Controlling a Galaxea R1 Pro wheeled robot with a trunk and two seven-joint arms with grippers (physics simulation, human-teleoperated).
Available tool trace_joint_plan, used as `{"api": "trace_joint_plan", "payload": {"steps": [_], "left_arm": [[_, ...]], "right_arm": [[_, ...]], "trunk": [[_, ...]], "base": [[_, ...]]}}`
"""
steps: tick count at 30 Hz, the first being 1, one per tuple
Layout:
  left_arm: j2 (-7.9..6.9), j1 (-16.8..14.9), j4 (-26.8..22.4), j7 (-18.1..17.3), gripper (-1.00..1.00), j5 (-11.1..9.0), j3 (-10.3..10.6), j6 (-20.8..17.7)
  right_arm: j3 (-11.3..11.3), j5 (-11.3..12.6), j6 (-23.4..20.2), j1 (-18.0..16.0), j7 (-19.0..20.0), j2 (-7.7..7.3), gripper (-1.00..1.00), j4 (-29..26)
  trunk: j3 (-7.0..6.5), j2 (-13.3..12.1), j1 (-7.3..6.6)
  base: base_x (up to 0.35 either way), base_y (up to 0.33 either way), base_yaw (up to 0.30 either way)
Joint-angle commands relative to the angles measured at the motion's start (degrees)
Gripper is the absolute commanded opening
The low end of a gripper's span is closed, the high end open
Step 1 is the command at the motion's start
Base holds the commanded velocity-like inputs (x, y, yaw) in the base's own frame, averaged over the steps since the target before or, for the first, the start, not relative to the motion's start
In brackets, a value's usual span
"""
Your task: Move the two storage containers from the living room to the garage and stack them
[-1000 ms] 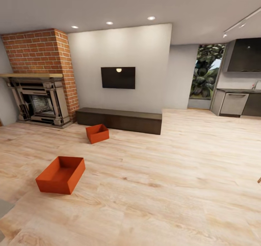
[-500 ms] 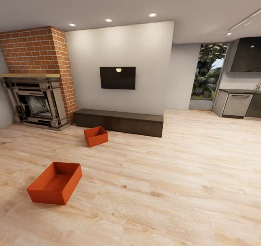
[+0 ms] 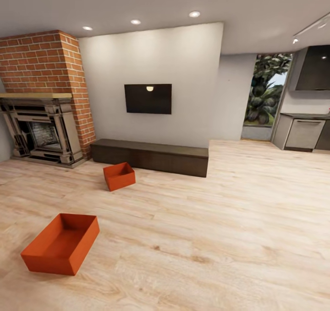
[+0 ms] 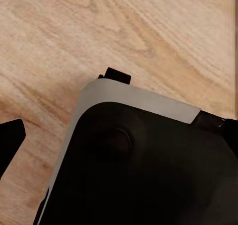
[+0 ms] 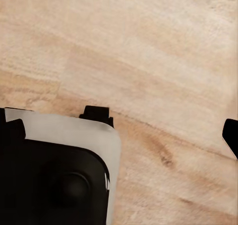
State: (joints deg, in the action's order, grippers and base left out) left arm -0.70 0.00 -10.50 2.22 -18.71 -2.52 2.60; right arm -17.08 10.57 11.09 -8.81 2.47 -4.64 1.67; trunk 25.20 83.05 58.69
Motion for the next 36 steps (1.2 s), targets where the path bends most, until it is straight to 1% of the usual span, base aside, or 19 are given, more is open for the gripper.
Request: {"api": "trace_joint_plan", "payload": {"steps": [1, 19, 28, 36], "left_arm": [[0.01, 0.0, -0.1, 0.1, 1.0, 0.0, -0.2, 0.1], [0.08, 0.0, -0.1, 0.1, 1.0, 0.1, -0.2, 0.6], [0.08, 0.0, -0.1, 0.1, 1.0, 0.0, -0.3, 0.6], [0.08, 0.0, -0.1, 0.1, 1.0, 0.0, -0.3, 0.6]], "right_arm": [[-0.4, 0.6, 0.3, -0.1, 0.3, 0.0, 1.0, 0.2], [-0.5, 0.6, 0.2, -0.1, 0.3, -0.03, 1.0, 0.2], [-0.5, 0.7, 0.2, -0.1, 0.3, -0.32, 1.0, 0.2], [-0.4, 0.9, 0.1, -0.1, 0.3, 0.06, 1.0, 0.2]], "trunk": [[0.05, 0.0, 0.03], [0.05, 0.0, 0.03], [0.05, 0.0, 0.03], [0.05, 0.0, 0.03]], "base": [[0.326, 0.0, 0.0], [0.326, 0.0, 0.0], [0.323, 0.0, 0.0], [0.323, 0.0, 0.0]]}}
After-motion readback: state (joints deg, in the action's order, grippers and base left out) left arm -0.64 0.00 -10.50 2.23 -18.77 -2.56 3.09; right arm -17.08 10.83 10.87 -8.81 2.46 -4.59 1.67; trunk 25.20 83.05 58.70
